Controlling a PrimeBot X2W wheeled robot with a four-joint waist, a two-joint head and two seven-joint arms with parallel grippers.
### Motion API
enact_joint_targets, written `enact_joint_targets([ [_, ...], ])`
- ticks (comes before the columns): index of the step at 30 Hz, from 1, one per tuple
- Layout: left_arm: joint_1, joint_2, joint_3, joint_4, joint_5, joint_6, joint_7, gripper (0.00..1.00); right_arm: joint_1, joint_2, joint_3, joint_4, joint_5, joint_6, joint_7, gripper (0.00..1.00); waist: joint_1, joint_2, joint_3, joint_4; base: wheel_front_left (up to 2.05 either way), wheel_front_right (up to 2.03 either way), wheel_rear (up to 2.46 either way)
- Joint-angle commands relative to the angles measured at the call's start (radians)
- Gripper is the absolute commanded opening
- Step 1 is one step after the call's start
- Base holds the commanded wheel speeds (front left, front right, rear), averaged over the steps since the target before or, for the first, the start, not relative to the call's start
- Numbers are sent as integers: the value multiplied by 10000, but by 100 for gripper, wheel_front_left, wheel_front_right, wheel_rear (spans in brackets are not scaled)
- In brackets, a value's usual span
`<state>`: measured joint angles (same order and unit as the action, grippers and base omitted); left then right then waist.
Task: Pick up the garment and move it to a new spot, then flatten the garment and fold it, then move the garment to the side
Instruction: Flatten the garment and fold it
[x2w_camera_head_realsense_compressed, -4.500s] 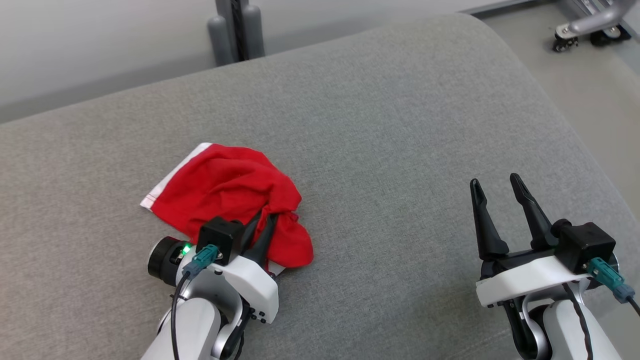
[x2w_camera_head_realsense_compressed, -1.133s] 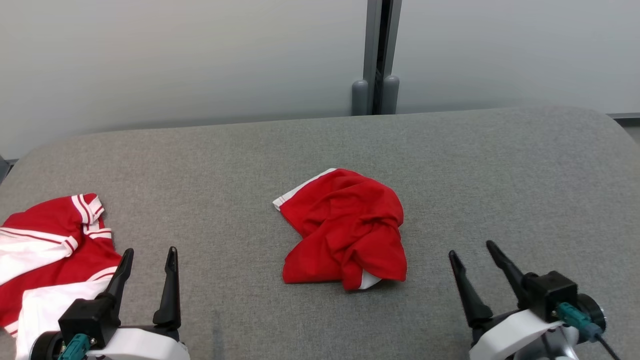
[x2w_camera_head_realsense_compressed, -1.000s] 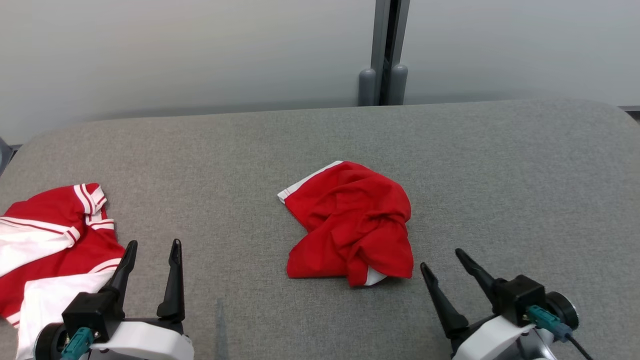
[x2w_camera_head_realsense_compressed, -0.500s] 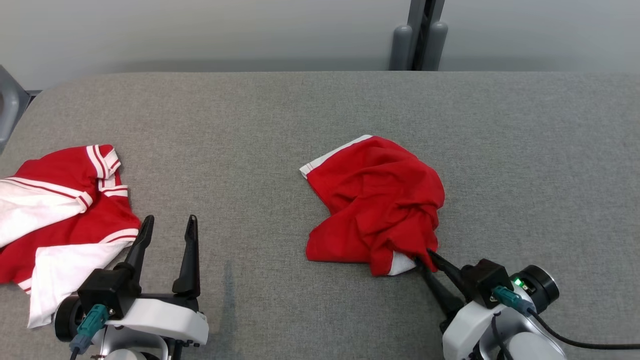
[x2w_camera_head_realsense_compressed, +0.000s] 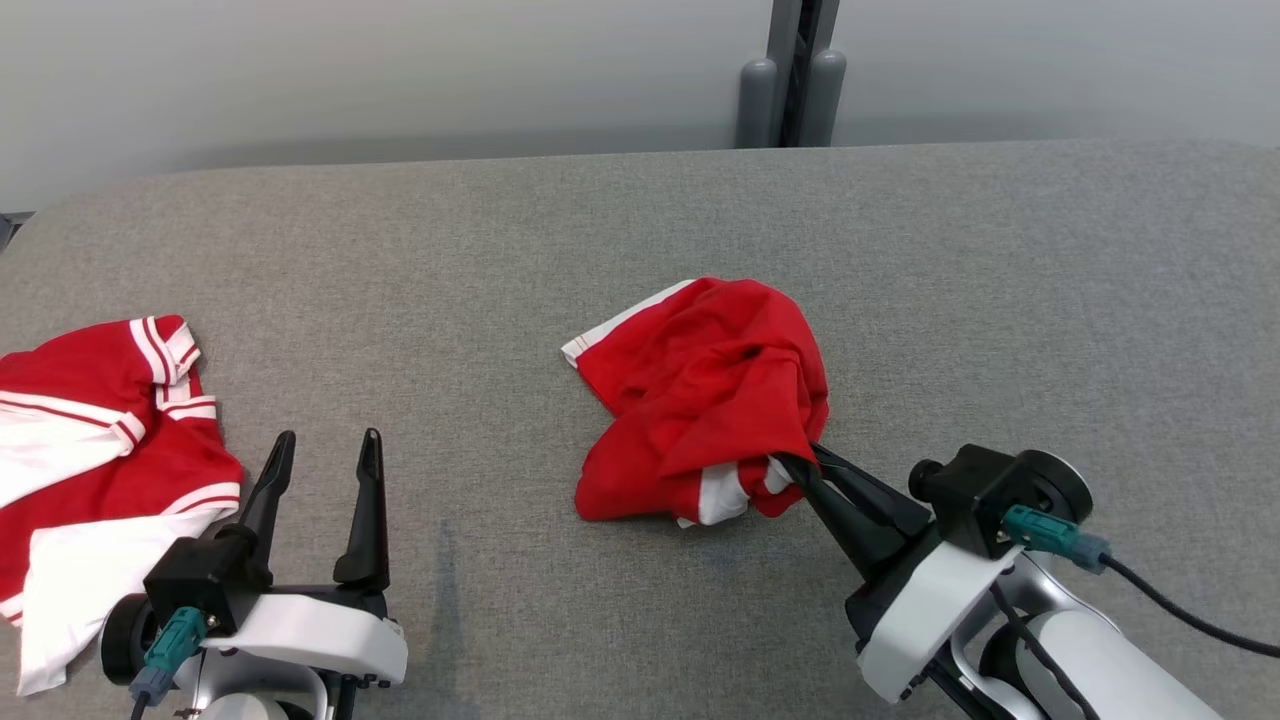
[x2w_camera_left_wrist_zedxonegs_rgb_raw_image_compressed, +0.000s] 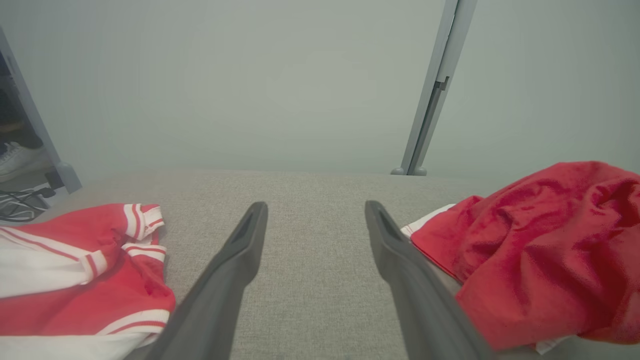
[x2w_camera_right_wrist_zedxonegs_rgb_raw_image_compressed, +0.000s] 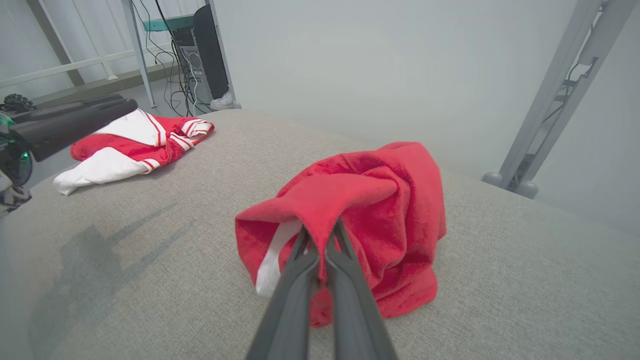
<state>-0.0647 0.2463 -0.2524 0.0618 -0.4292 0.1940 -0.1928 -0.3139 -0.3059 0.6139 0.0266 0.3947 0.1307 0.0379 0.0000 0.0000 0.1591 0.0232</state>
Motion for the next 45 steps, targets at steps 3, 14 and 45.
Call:
enact_joint_targets([
  [3,-41,85,37,4,-10,46,0,100,-136,-118,-45,-964,661,2,496,0,0,0,-20,-88,0,0,0],
  [14,-198,120,-46,-90,-36,34,-35,100,-1144,-121,-1106,-3904,2789,3,1929,0,0,0,99,-140,0,0,0],
  [45,-1188,-155,-552,605,22,-295,-351,100,-1779,286,-3386,5196,4457,3,-1188,100,0,0,963,400,0,0,0],
])
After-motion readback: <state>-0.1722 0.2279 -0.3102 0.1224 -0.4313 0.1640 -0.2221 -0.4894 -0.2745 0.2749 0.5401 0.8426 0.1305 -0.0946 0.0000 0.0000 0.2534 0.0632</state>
